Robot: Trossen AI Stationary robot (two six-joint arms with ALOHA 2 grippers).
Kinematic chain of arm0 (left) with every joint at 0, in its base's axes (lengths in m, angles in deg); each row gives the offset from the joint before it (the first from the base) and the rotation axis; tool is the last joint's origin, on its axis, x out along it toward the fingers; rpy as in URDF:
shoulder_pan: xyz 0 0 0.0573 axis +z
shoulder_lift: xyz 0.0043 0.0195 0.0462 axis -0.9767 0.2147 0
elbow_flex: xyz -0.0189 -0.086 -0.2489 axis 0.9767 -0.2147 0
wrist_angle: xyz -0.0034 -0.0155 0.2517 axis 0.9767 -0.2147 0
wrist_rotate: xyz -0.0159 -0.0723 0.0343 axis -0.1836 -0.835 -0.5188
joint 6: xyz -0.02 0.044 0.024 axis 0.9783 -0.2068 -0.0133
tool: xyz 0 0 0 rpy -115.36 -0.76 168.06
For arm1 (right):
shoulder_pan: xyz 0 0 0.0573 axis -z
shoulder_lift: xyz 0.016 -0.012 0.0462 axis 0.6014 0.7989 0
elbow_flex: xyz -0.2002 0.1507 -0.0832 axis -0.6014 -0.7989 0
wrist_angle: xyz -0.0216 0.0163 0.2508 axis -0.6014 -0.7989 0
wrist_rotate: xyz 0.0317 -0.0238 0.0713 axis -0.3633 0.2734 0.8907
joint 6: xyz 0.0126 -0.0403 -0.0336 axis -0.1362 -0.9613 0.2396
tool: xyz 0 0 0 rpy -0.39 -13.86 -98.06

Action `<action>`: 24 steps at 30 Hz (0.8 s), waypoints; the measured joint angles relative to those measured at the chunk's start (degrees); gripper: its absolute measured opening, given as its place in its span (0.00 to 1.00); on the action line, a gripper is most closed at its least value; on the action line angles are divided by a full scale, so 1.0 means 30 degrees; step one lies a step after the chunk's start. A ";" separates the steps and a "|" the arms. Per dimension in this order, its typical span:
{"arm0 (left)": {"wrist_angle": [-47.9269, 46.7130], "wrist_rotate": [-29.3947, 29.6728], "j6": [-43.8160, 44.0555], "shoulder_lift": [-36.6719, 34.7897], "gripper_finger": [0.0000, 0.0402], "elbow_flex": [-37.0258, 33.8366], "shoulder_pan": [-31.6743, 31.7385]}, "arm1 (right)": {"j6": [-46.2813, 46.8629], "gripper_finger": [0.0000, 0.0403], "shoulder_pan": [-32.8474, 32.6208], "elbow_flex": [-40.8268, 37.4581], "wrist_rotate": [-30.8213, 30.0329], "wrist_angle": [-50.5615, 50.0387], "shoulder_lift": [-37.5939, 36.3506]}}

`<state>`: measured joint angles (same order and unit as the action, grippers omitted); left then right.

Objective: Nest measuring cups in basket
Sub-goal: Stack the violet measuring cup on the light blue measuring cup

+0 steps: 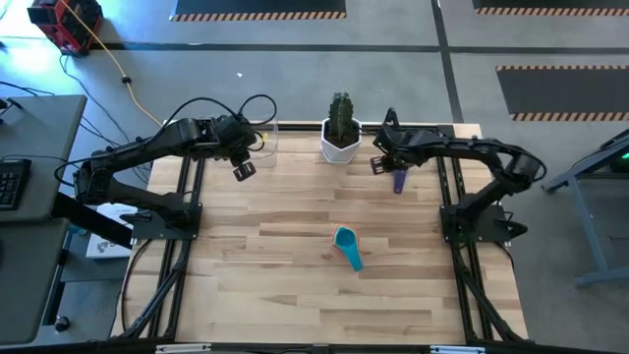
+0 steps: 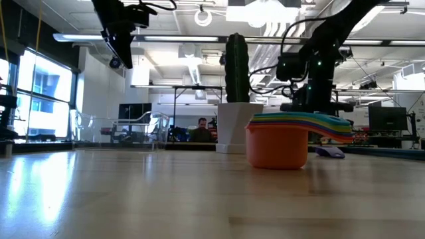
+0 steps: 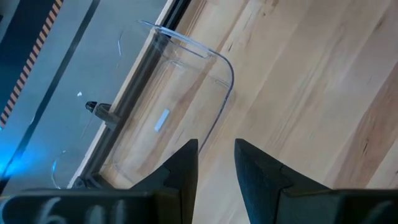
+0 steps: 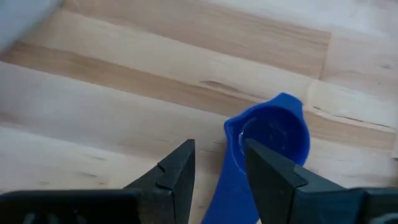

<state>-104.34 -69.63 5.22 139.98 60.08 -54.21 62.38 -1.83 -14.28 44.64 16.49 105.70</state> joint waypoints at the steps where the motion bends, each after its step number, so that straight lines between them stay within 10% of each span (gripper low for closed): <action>1: 0.0007 0.0001 0.0129 0.0000 0.24 0.0000 -0.0004 | -0.0004 0.32 -0.0004 0.0000 -0.0122 0.0023 0.0310; 24: 0.0025 0.0089 0.0520 0.0000 0.24 0.0000 -0.0002 | -0.0506 0.23 0.0610 0.0000 -0.1811 0.0292 0.2400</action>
<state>-104.27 -69.36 6.77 139.98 60.08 -54.22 60.86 0.01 -14.28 39.21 17.36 112.90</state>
